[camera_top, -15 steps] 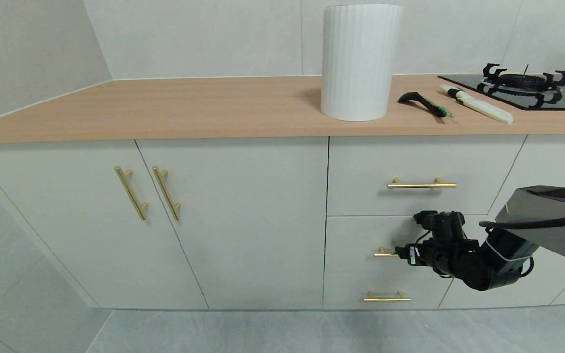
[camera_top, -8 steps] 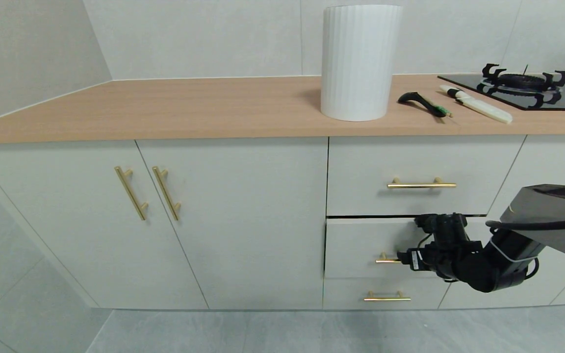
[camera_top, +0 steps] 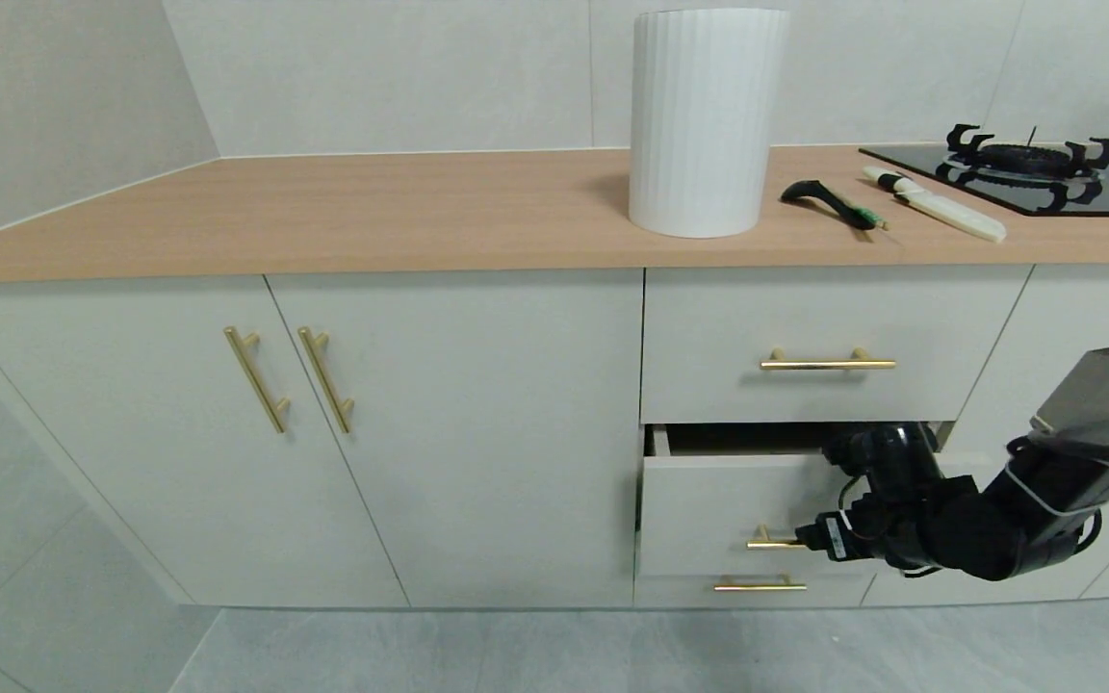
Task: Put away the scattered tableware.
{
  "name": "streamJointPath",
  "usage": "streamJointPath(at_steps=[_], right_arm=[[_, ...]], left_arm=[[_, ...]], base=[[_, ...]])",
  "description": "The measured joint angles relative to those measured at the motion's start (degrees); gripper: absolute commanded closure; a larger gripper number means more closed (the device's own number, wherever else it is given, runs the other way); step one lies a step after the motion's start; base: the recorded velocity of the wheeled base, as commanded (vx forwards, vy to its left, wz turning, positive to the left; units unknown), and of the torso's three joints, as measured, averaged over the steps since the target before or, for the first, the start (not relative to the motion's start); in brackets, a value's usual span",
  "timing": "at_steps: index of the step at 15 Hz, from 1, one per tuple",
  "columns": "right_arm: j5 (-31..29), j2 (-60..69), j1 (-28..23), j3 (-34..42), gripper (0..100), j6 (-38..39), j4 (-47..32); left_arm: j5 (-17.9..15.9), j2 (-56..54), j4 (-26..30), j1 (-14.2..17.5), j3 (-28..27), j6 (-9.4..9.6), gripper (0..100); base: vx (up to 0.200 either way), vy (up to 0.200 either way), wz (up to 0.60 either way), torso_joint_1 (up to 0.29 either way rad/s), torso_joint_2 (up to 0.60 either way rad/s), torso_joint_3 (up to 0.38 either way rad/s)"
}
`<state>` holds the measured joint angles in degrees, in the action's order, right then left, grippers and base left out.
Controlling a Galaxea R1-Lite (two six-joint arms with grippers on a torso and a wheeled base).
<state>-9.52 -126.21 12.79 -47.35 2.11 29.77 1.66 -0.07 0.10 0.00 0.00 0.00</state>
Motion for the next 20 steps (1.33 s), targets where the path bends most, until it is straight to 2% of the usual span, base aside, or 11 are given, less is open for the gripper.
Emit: streamJointPath(at_steps=[4,8,12,15,20], right_arm=[[1.34,10.50,2.89,0.52,0,-0.39,-12.80],[1.12,20.03,5.36,0.57,0,0.10,-14.97],[1.01,22.65,5.81,-0.26,0,3.39,-12.40],[-0.41,20.26,5.81,-0.33,0,4.84,-3.99],[-2.22,12.92,5.81,-0.20,0,5.58,4.19]], left_arm=[[0.00,0.00,0.00,0.00,0.00,0.00,0],[0.00,0.00,0.00,0.00,0.00,0.00,0],[0.00,0.00,0.00,0.00,0.00,0.00,0],[0.00,0.00,0.00,0.00,0.00,0.00,0],[0.00,0.00,0.00,0.00,0.00,0.00,0]], base=[[0.000,0.000,0.00,0.000,0.00,0.000],[0.000,0.000,0.00,0.000,0.00,0.000],[0.000,0.000,0.00,0.000,0.00,0.000],[0.000,0.000,0.00,0.000,0.00,0.000],[0.000,0.000,0.00,0.000,0.00,0.000]])
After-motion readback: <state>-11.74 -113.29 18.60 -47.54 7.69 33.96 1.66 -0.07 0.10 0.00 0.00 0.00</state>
